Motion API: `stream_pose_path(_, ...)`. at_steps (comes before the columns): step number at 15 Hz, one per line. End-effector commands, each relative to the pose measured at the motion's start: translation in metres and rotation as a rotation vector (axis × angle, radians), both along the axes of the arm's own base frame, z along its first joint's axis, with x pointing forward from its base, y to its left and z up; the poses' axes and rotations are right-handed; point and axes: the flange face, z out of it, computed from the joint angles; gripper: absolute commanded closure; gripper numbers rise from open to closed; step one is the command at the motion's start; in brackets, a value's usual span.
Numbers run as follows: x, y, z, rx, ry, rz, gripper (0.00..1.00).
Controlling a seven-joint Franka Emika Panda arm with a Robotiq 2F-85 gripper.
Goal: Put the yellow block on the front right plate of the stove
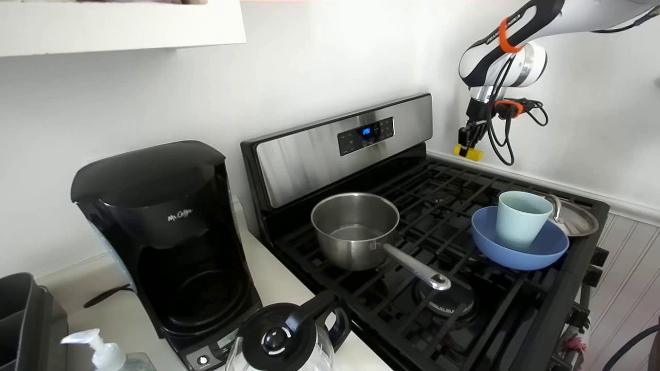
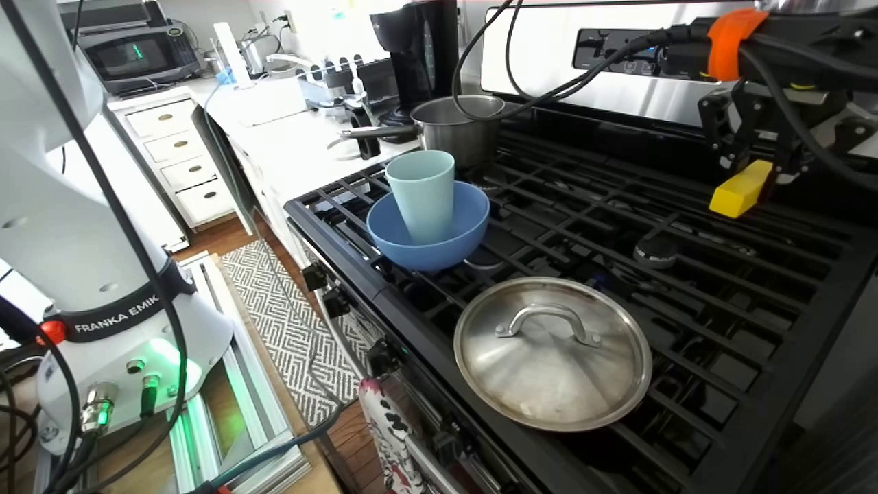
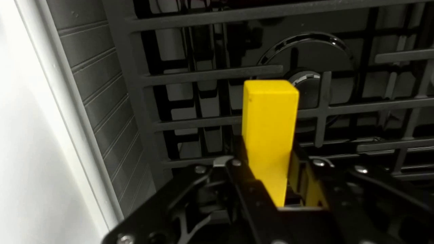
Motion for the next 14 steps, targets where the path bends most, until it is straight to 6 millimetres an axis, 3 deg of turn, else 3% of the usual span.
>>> stream_pose_path(1,0.012,0.002,-0.016,-0.012,-0.011,0.093,0.92)
stream_pose_path(9,0.025,-0.005,-0.049,-0.013,0.051,0.203,0.92)
stream_pose_path(14,0.044,-0.012,-0.060,-0.006,0.044,0.208,0.92)
